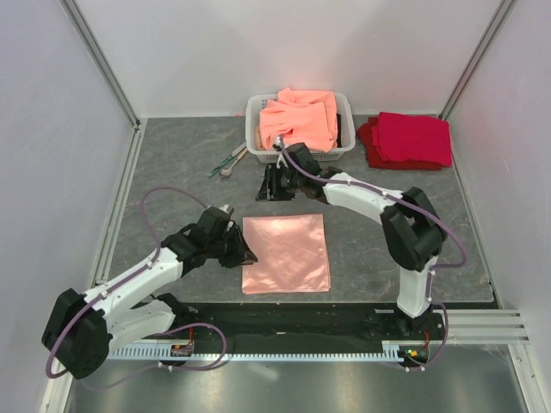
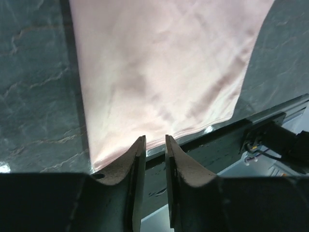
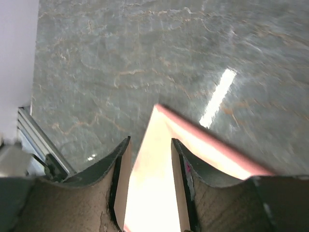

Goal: Fold the napkin into a case and place the utensils inside
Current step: Smooth out the square-folded napkin at the center of the board.

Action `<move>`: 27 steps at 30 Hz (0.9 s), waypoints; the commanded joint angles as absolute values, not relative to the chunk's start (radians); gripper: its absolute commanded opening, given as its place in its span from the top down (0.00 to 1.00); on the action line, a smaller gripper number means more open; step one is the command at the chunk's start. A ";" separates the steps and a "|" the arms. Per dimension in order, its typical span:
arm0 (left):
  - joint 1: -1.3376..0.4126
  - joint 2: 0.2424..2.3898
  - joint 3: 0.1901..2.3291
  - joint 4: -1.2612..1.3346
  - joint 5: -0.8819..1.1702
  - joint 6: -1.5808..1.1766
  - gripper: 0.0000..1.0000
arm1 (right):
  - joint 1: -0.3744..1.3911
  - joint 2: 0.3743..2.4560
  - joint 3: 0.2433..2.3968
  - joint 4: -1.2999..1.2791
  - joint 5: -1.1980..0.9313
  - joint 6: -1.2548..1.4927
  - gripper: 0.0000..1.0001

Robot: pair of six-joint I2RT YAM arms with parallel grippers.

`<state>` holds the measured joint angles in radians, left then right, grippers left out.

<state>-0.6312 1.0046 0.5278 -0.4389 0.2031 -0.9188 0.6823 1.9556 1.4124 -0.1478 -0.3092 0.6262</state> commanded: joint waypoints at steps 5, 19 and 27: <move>-0.529 1.310 0.770 -0.301 0.204 -0.787 0.80 | 0.678 1.753 1.218 -0.357 -0.006 0.542 0.59; -0.437 1.696 0.962 -0.221 0.241 -0.781 0.89 | 0.626 1.773 1.158 -0.413 0.163 0.486 0.73; -0.422 1.775 0.997 -0.215 0.236 -0.779 0.90 | 0.591 1.845 1.152 -0.385 0.196 0.449 0.74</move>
